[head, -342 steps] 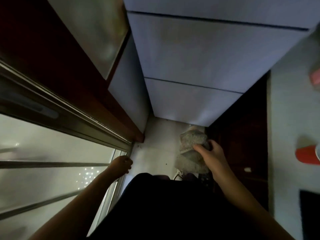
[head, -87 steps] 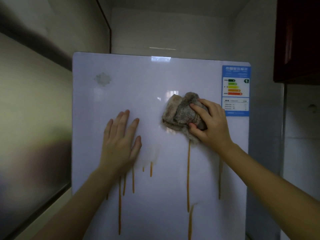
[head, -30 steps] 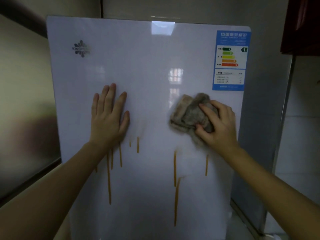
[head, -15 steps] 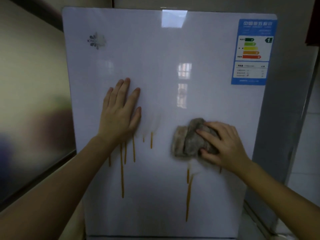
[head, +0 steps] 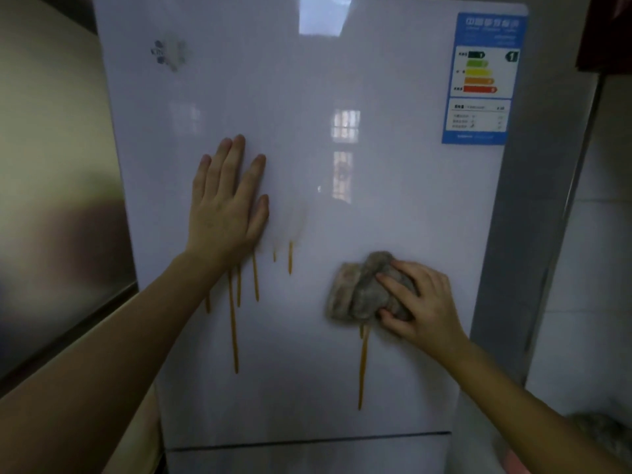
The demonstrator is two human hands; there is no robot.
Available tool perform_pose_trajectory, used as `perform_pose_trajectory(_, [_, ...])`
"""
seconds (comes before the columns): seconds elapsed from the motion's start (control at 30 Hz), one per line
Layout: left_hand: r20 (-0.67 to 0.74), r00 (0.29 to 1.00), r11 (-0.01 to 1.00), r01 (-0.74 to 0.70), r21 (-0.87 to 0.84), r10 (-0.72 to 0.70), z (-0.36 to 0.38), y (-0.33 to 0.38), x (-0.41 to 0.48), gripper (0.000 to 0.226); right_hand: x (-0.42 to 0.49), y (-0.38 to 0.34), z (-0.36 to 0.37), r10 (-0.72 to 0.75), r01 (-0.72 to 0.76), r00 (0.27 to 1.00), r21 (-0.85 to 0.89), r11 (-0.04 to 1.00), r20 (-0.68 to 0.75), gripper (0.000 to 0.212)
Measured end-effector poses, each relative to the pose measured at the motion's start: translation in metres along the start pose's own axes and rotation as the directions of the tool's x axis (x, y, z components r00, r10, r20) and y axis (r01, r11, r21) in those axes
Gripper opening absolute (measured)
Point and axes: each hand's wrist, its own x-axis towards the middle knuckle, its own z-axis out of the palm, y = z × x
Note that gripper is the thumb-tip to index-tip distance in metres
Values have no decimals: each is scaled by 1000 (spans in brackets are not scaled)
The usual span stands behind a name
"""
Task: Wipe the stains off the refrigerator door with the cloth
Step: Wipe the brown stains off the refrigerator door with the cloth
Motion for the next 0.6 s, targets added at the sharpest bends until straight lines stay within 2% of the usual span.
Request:
perform_pose_trajectory(0.1, [-7, 1000, 1000, -2, -10, 2, 1, -1, 0, 56, 9, 27, -19, 183, -187, 978, -34, 982, -95, 53])
perform_pose_trajectory(0.23, [-11, 1000, 1000, -7, -22, 7, 2, -1, -1, 56, 35, 35, -26, 405, -408, 894, 25, 912, -192, 56])
perform_pose_trajectory(0.33, [-26, 1000, 1000, -15, -20, 14, 3, -1, -2, 55, 33, 9, -16, 459, -456, 868, 63, 888, -190, 59])
perform_pose_trajectory(0.43, [-35, 999, 1000, -7, -19, 7, 3, -1, -2, 54, 11, -21, -2, 412, -409, 902, 51, 911, -131, 59])
perform_pose_trajectory(0.5, [-23, 1000, 1000, -8, -24, 7, 2, -1, -2, 55, -5, -34, 4, 429, -426, 896, 47, 903, -119, 59])
perform_pose_trajectory(0.6, [-14, 1000, 1000, -11, -28, 10, 2, -2, -2, 55, -12, -37, 6, 591, -579, 788, 120, 806, -171, 64])
